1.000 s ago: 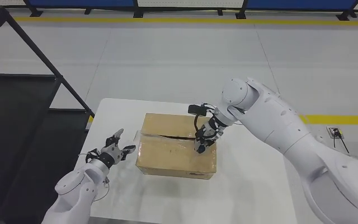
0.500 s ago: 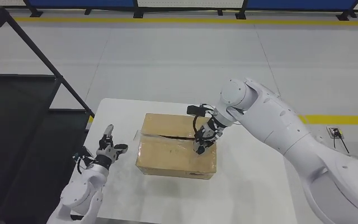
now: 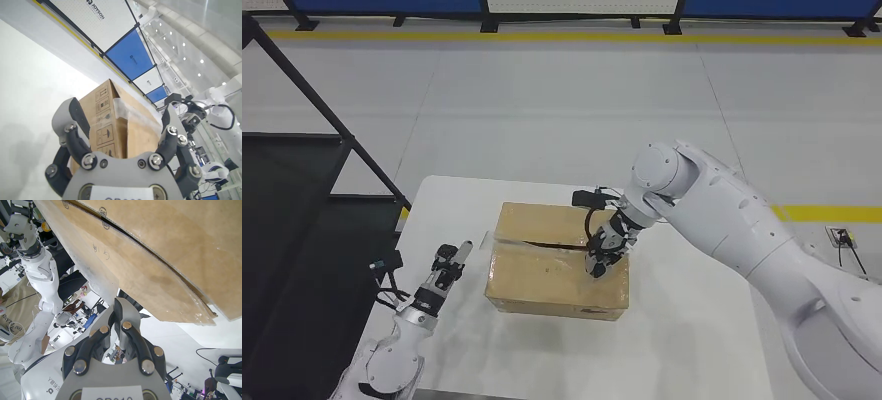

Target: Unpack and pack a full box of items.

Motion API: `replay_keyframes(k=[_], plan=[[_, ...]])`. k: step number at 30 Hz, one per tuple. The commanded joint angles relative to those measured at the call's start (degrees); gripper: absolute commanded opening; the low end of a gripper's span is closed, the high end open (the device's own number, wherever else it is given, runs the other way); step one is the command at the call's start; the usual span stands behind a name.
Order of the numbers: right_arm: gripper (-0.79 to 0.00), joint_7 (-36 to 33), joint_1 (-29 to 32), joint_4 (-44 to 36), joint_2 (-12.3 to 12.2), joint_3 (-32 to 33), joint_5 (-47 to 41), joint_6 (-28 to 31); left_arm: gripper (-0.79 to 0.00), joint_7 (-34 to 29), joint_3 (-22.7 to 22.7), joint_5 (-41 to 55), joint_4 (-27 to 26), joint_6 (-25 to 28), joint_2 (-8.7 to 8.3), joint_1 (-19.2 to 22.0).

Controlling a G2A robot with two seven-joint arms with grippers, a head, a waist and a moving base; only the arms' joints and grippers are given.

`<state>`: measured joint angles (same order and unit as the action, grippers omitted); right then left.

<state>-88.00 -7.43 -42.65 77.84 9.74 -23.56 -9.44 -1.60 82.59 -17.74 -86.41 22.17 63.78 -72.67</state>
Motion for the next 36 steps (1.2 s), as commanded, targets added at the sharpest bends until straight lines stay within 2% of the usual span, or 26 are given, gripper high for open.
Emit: replay_keyframes(k=[1,3,6,13,14,15,17,19,24,29,36], plan=[[-0.785,0.00,0.07,-0.03,0.00,0.00,-0.04,-0.11,0.000,2.08,0.16,-4.46,1.33,-0.37,0.01,0.59],[-0.785,0.00,0.09,-0.05,-0.02,0.00,0.00,-0.16,0.000,4.04,0.36,-6.89,2.20,-0.61,0.06,0.69],[-0.785,0.00,0.08,-0.08,-0.05,0.00,-0.09,-0.09,0.000,4.03,0.07,1.61,1.73,-3.29,0.67,0.04],[-0.785,0.00,-0.01,-0.19,0.08,0.00,0.25,-0.12,0.000,4.28,0.18,1.11,1.68,-3.40,0.65,0.05],[-0.785,0.00,-0.06,-0.20,0.13,0.00,0.35,-0.08,0.000,6.42,0.66,-4.28,1.42,-3.96,0.49,0.02],[-0.785,0.00,-0.08,-0.21,0.18,0.00,0.43,-0.07,0.000,10.30,0.84,-13.64,1.18,-5.39,0.27,-0.18],[-0.785,0.00,-0.11,-0.30,0.30,0.00,0.61,-0.15,0.000,17.88,-0.54,-26.81,1.13,-8.65,0.31,-1.09],[-0.785,0.00,-0.19,-0.35,0.39,0.00,0.75,-0.19,0.000,22.23,-1.59,-34.09,1.99,-9.97,0.37,-1.47],[-0.785,0.00,-0.17,-0.29,0.51,0.00,0.93,-0.21,0.000,28.55,-2.75,-49.26,4.67,-9.90,0.03,-0.94],[-0.785,0.00,-0.14,-0.31,0.51,0.00,0.98,-0.20,0.000,29.28,-3.10,-53.13,7.75,-7.69,-0.03,0.39],[-0.785,0.00,-0.08,-0.70,0.31,0.00,0.93,-0.31,0.000,30.34,-5.10,-53.96,10.99,-11.41,0.87,3.66]])
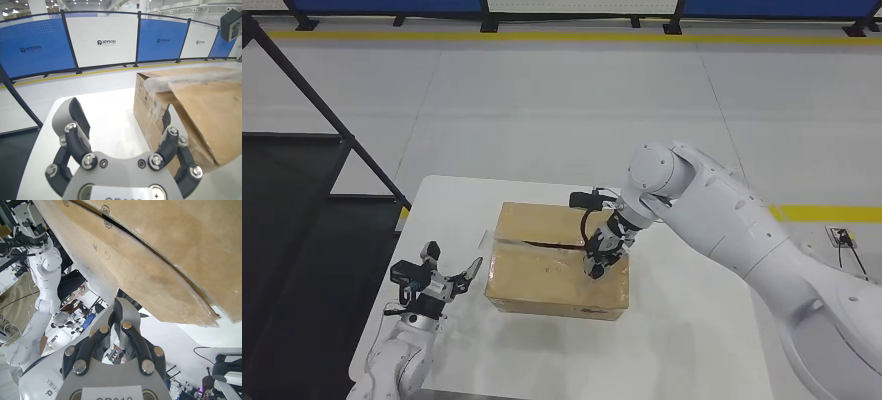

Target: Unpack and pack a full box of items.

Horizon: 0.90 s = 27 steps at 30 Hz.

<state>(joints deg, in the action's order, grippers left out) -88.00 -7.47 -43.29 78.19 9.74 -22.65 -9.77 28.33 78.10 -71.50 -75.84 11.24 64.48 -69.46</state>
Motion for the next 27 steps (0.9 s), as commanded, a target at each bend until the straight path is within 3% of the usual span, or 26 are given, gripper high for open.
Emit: replay_keyframes(k=[1,13,27], plan=[[-0.785,0.00,-0.06,-0.20,-0.07,0.00,0.05,-0.01,0.000,0.86,-0.97,-0.97,0.77,-1.01,0.28,0.93],[-0.785,0.00,-0.04,-1.73,-0.54,0.00,0.04,0.32,0.000,5.57,-3.26,-6.42,3.99,-5.67,1.30,4.50],[-0.785,0.00,0.12,-4.20,-1.15,0.00,0.75,3.03,0.000,8.22,-1.02,-7.69,0.42,-6.26,1.48,4.84]])
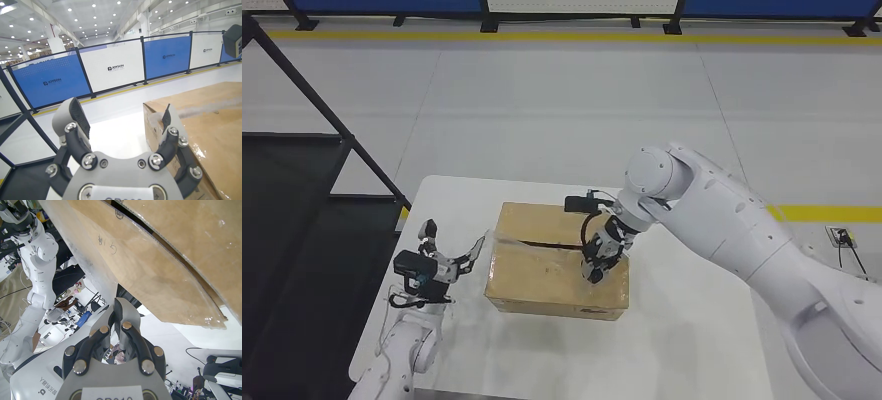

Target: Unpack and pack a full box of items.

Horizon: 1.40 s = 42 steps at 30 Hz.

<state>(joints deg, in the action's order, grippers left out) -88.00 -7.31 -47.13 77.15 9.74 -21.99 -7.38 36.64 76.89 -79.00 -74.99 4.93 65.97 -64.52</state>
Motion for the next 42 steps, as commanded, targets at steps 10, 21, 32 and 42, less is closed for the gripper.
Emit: replay_keyframes(k=[10,21,32,42], plan=[[-0.785,0.00,-0.37,-2.38,-1.38,0.00,-0.32,1.58,0.000,0.41,2.50,-5.24,0.07,3.63,-0.73,-1.63],[-0.785,0.00,-0.68,-3.06,-1.63,0.00,-0.75,1.62,0.000,-0.84,1.85,-9.76,7.14,8.68,-1.10,-0.38],[-0.785,0.00,-0.56,-2.18,-1.17,0.00,-0.73,1.80,0.000,3.60,-2.25,-5.98,11.47,1.60,1.01,4.91],[-0.785,0.00,-0.64,-1.72,-0.96,0.00,-0.65,2.51,0.000,6.15,-3.31,-5.58,11.24,-0.36,1.86,6.79]])
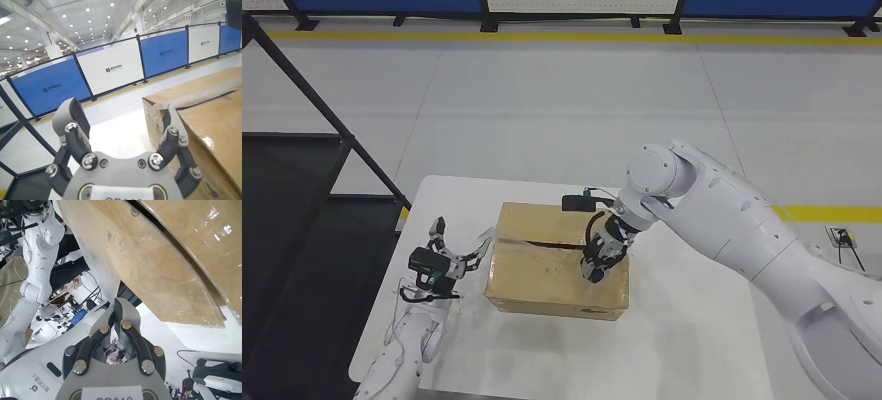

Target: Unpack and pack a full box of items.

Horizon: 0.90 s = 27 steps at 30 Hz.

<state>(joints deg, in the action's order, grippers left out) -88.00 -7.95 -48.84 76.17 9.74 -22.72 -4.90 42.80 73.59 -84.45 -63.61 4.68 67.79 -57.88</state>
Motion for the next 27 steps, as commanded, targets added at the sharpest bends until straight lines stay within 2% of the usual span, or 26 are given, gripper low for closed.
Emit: replay_keyframes(k=[1,15,27], plan=[[-0.785,0.00,0.01,-0.01,0.03,0.00,0.05,0.09,0.000,-0.16,-0.04,-0.23,-0.26,-0.20,0.08,0.31],[-0.785,0.00,0.04,-3.01,-1.23,0.00,-1.39,5.22,0.000,0.16,0.41,-1.27,-1.55,-0.28,0.39,1.21],[-0.785,0.00,0.94,-9.21,-3.19,0.00,-0.82,6.31,0.000,2.81,4.47,-1.41,-5.83,2.73,-0.51,-2.37]])
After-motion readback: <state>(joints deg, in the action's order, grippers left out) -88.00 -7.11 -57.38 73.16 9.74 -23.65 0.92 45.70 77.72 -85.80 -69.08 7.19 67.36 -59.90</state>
